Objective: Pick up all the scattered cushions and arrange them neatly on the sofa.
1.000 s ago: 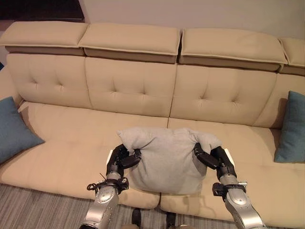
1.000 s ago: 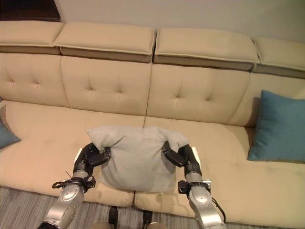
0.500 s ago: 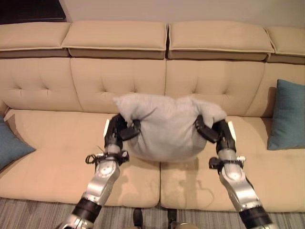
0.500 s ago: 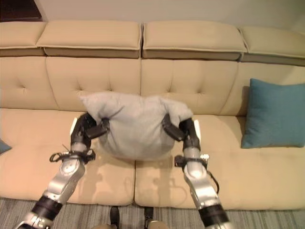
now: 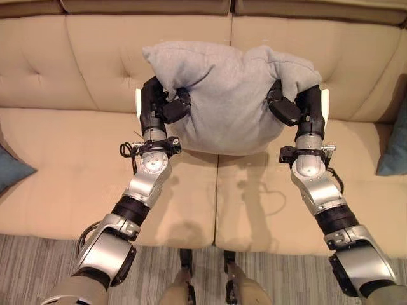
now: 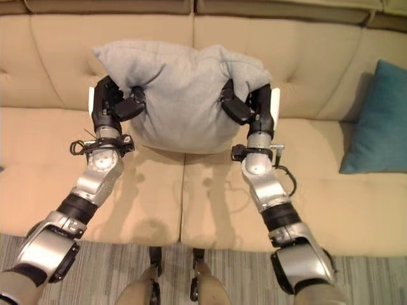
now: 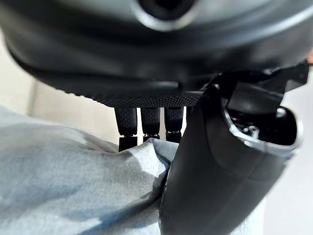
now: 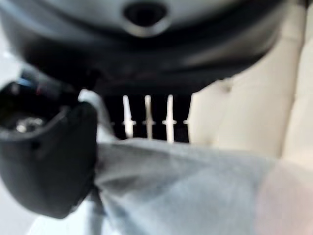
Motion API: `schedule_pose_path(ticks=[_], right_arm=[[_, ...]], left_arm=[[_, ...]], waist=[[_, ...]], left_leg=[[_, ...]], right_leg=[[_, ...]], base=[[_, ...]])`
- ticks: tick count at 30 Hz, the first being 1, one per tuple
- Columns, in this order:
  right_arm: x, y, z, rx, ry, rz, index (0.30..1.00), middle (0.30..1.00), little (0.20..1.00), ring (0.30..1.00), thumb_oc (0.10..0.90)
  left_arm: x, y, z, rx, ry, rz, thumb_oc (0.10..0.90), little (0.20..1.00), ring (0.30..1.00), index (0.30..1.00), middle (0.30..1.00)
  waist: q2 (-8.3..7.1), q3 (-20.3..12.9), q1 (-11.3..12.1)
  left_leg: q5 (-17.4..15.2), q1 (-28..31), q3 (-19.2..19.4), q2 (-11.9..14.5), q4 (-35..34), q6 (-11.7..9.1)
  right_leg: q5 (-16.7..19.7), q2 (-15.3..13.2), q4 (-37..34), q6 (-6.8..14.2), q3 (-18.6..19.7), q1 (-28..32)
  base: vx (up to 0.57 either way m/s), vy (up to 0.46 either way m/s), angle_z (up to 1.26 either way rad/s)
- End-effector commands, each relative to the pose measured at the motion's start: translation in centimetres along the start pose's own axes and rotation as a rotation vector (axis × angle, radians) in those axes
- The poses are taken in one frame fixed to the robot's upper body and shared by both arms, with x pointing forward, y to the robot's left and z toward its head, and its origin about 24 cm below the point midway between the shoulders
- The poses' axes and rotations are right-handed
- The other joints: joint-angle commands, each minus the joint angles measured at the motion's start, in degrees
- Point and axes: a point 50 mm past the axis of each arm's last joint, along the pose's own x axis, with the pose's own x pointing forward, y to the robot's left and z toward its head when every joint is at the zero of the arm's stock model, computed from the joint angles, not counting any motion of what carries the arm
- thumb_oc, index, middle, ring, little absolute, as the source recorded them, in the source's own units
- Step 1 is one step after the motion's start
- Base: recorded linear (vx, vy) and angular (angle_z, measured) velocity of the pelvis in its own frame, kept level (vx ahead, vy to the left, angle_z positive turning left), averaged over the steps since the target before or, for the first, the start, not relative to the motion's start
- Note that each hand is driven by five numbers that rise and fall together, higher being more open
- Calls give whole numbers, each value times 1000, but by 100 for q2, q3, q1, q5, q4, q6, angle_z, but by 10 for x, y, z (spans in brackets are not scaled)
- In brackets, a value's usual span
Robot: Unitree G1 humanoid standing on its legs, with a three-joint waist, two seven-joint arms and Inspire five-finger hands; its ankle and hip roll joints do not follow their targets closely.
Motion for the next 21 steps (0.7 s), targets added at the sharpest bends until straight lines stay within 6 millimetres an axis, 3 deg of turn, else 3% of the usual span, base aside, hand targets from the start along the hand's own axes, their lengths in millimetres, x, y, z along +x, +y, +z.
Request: schedule_pose_path(ticks=[1, 9, 10, 11, 12, 13, 17, 18, 21], right_arm=[[12, 27, 100, 218, -429, 72, 300, 300, 300, 300, 400], [18, 26, 83, 111, -374, 38, 300, 300, 300, 300, 400], [17, 26, 83, 110, -374, 37, 300, 300, 300, 300, 400], [18, 24, 84, 82, -389, 12, 500, 500, 500, 500, 533], [18, 24, 85, 82, -390, 12, 566, 566, 566, 566, 577], [20, 22, 85, 53, -401, -7, 900, 900, 900, 900, 800], [33, 7, 93, -110, -437, -114, 900, 900, 900, 900, 800], [41, -8, 91, -171, -411, -173, 900, 900, 900, 900, 800], [50, -24, 87, -220, -371, -247, 900, 900, 900, 900, 800]], left_arm=[[2, -73, 81, -69, -372, -313, 400, 300, 300, 300, 300], [5, -56, 39, 29, -215, -263, 400, 300, 300, 300, 300], [5, -57, 39, 29, -215, -263, 525, 488, 488, 488, 488], [7, -53, 35, 60, -203, -243, 758, 836, 836, 836, 836], [7, -53, 35, 60, -203, -243, 800, 900, 900, 900, 900], [9, -51, 35, 78, -204, -232, 800, 900, 900, 900, 900], [27, -32, 50, 163, -245, -156, 800, 900, 900, 900, 900], [35, -15, 56, 211, -258, -101, 800, 900, 900, 900, 900], [43, 2, 65, 246, -272, -30, 800, 900, 900, 900, 900]], waist=[[-233, -480, -30], [-235, -442, -43], [-233, -447, -43], [-221, -443, -34], [-220, -445, -34], [-218, -444, -32], [-204, -444, -24], [-196, -455, 3], [-194, -473, 22]], left_leg=[[-301, 127, -63, -77, 5, -325], [-215, -239, -91, -91, 5, -361], [-216, -242, -92, -90, 5, -362], [-237, -274, -101, -92, 5, -366], [-237, -278, -102, -92, 5, -366], [-231, -291, -111, -91, 5, -369], [-212, -346, -120, -92, 5, -382], [-222, -333, -127, -96, 5, -384], [-205, -346, -142, -113, 5, -381]], right_leg=[[-224, -368, 23, 919, 104, 177], [-140, -427, 23, 927, 100, -206], [-140, -425, 23, 926, 100, -209], [-153, -423, 23, 927, 105, -241], [-153, -423, 23, 927, 104, -245], [-151, -427, 23, 930, 96, -257], [-137, -439, 23, 943, 59, -292], [-143, -442, 23, 943, 48, -280], [-135, -453, 23, 939, 30, -288]], base=[[-29, 4, -3], [-21, 1, 2], [-13, -3, 4], [0, 0, 0], [0, 0, 0], [0, 0, 0], [0, 0, 0], [0, 0, 0], [7, -6, 2]])
